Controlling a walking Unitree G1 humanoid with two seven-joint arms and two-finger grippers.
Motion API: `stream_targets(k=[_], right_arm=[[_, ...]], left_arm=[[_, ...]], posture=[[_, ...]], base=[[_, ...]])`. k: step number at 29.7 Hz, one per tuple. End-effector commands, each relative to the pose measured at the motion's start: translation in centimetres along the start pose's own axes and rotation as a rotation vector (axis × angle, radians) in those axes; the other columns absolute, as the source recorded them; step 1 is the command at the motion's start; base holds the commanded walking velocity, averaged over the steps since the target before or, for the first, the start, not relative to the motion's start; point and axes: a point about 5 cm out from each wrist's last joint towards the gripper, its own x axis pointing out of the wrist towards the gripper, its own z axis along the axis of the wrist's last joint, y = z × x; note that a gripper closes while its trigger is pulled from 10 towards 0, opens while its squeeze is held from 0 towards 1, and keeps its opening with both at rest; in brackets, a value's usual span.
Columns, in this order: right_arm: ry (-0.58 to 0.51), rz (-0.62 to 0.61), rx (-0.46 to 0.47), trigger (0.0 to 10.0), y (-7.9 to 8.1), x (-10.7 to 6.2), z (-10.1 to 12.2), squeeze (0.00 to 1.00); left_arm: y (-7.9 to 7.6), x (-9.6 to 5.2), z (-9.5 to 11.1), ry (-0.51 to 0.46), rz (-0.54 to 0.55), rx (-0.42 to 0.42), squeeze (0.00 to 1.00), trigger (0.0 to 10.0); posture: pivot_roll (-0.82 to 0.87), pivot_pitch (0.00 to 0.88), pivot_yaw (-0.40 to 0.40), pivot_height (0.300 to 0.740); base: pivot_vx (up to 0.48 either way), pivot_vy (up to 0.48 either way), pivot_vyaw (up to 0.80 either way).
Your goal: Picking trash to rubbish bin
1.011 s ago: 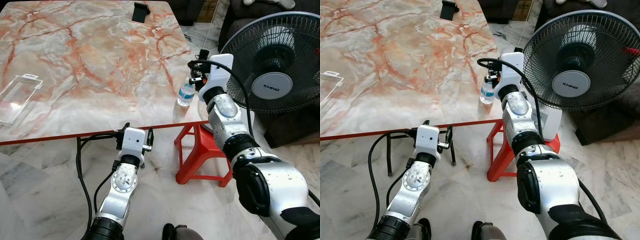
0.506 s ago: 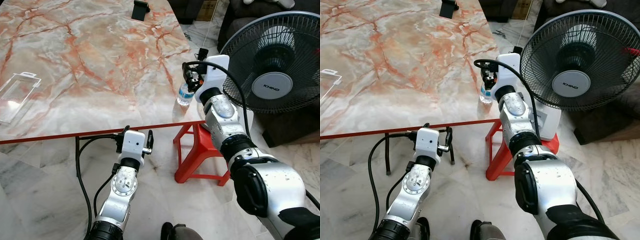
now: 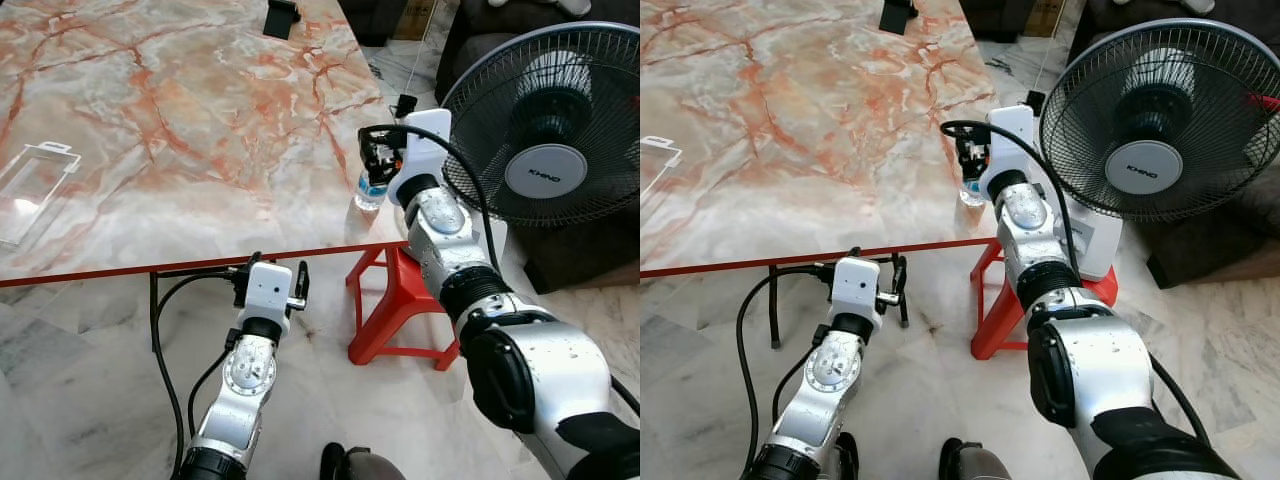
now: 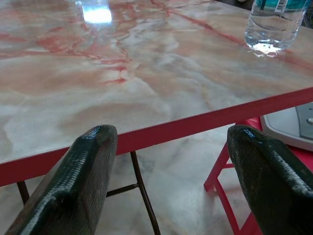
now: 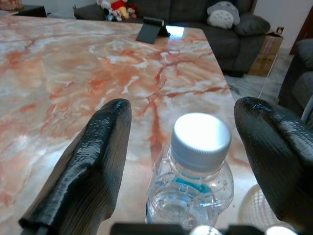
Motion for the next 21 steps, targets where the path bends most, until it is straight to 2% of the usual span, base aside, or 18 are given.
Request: stream_targets(k=[1,4,12,13,14,21], right_arm=[[0.013,-0.013,-0.011,10.0,-0.28,0.25,0.42,0.00],[0.027,-0.031,-0.035,10.0,-0.43,0.26,0.36,0.00],[0.019,-0.041,-0.016,9.8,-0.59,0.28,0.50,0.00],[0.017,-0.045,-0.018,3.8,-0.64,0.28,0.53,0.00],[0.017,-0.051,-0.020,0.0,-0.74,0.28,0.57,0.00],[0.024,-0.049,-0.013,0.0,-0.83,0.26,0.48,0.00]], left_arm=[[-0.68,-0.23,0.18,0.004,-0.024,-0.003,0.00,10.0],[-0.72,-0.27,0.18,0.005,-0.026,-0.003,0.00,10.0],[-0.94,-0.18,0.31,0.005,-0.032,-0.007,0.00,10.0],[-0.96,-0.17,0.31,0.005,-0.034,-0.007,0.00,10.0],[-0.97,-0.14,0.32,0.005,-0.034,-0.007,0.00,10.0],[-1.04,0.01,0.32,0.006,-0.039,-0.008,0.00,10.0]], posture=[[0.00,0.244,-0.147,0.740],[0.00,0.243,-0.147,0.740],[-0.01,0.242,-0.149,0.740],[-0.01,0.242,-0.149,0.740],[-0.01,0.241,-0.149,0.740],[-0.01,0.236,-0.150,0.740]], base=[[0.000,0.000,0.00],[0.000,0.000,0.00],[0.000,0.000,0.00],[0.000,0.000,0.00],[0.000,0.000,0.00],[0.000,0.000,0.00]])
